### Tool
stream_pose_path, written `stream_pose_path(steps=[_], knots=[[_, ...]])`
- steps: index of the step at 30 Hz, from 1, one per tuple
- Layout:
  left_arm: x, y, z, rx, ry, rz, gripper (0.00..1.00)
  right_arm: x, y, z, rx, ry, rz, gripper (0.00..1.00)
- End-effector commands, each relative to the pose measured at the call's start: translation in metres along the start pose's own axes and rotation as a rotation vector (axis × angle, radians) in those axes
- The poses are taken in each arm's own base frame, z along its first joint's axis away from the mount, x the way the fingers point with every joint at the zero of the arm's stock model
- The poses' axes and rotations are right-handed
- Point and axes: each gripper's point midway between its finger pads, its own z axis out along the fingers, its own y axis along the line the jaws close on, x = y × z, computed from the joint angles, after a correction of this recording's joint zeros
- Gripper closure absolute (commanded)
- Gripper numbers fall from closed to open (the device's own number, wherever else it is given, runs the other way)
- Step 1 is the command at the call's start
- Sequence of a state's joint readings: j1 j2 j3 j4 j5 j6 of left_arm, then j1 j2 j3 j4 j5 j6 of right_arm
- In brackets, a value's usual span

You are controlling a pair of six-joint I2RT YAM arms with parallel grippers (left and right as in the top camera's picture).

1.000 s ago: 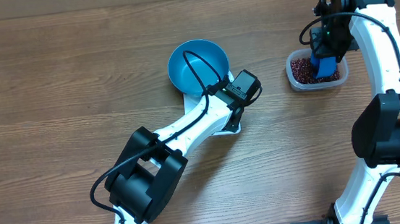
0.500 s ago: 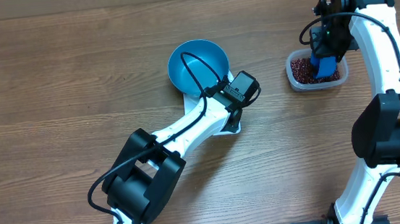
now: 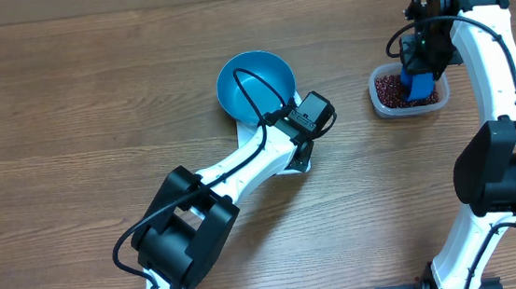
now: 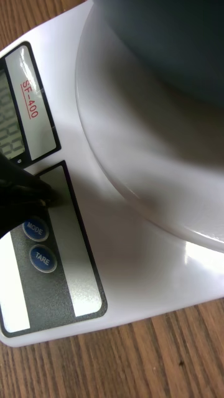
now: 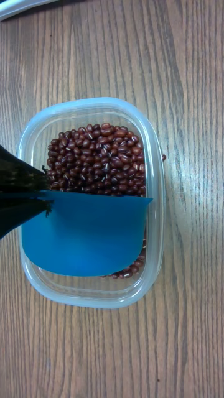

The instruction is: Scoop item into bowl and weigh 150g on scale

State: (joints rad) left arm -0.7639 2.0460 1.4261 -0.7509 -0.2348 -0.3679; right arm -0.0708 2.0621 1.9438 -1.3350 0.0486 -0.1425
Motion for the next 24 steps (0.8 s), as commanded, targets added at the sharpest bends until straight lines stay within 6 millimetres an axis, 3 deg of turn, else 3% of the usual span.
stream_pose_path(steps=[1,12,19,21,24], knots=[[0.023,-0.006,0.015,0.027,0.075,-0.001,0.96,0.001,0.0,0.005,-0.006,0.01,0.006,0.95],[0.037,-0.004,0.032,0.003,0.127,-0.035,0.96,0.001,0.0,0.005,-0.006,0.01,0.006,0.95],[0.036,-0.003,0.031,0.002,0.128,-0.035,0.96,0.001,0.0,0.005,-0.006,0.01,0.006,0.95],[0.033,-0.003,0.029,0.003,0.125,-0.032,0.96,0.001,0.0,0.005,-0.006,0.01,0.006,0.95],[0.012,-0.005,0.01,0.012,0.081,-0.023,0.96,0.001,0.0,0.005,-0.006,0.01,0.006,0.95]])
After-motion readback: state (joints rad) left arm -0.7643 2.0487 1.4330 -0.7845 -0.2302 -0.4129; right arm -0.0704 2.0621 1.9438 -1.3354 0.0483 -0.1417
